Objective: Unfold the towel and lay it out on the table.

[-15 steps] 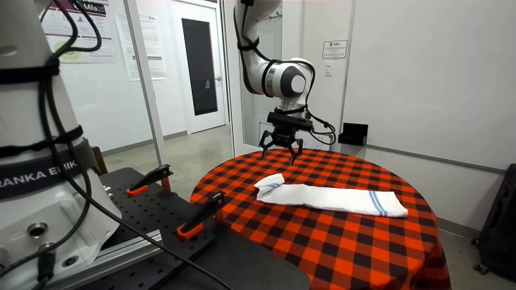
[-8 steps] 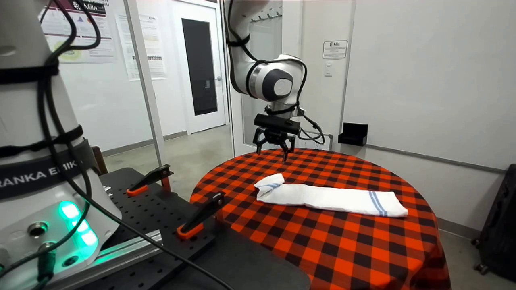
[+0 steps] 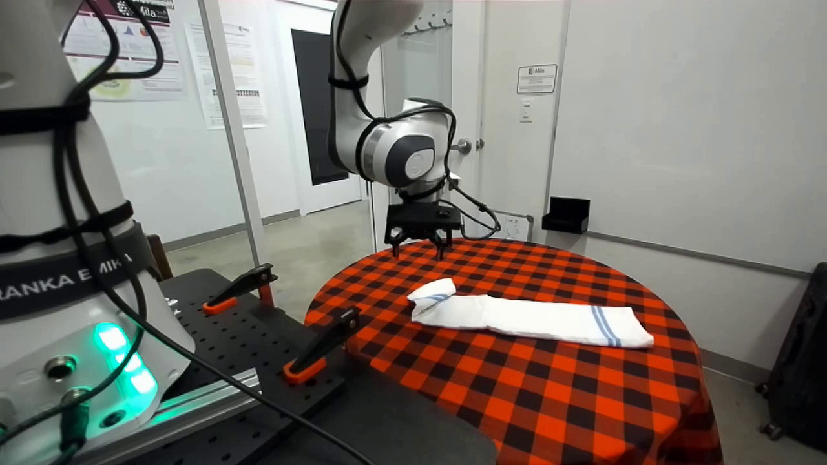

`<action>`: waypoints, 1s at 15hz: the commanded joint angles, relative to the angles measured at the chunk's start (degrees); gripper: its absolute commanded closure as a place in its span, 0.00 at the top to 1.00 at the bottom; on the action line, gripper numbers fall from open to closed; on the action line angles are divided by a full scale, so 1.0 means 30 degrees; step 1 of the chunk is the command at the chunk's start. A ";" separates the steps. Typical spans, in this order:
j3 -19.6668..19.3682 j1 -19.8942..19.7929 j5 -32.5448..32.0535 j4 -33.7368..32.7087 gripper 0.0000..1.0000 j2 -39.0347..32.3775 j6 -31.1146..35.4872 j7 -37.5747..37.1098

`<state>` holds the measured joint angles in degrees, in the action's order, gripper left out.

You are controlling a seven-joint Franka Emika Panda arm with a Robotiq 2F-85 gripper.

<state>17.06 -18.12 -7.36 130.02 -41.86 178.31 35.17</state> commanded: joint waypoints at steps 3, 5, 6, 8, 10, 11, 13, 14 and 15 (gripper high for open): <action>-0.0695 0.0533 -0.2272 0.1334 1.00 0.0157 0.1572 -0.0471; -0.1675 0.1457 -0.2826 0.1344 1.00 -0.0221 0.3215 -0.0682; -0.2259 0.2020 -0.3198 0.1313 1.00 -0.0486 0.4205 -0.0684; -0.3350 0.3182 -0.3660 0.1070 1.00 -0.1020 0.5734 -0.0858; -0.4427 0.4484 -0.3672 0.0818 1.00 -0.1614 0.6918 -0.1107; -0.4901 0.5100 -0.3573 0.0663 1.00 -0.1940 0.7375 -0.1198; -0.5610 0.6229 -0.3379 0.0515 1.00 -0.2444 0.8020 -0.1463; -0.5866 0.6715 -0.3301 0.0470 1.00 -0.2626 0.8202 -0.1644; -0.6133 0.7169 -0.3258 0.0314 1.00 -0.2888 0.8363 -0.1773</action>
<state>1.75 -1.07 -16.60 132.72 -48.08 200.64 32.40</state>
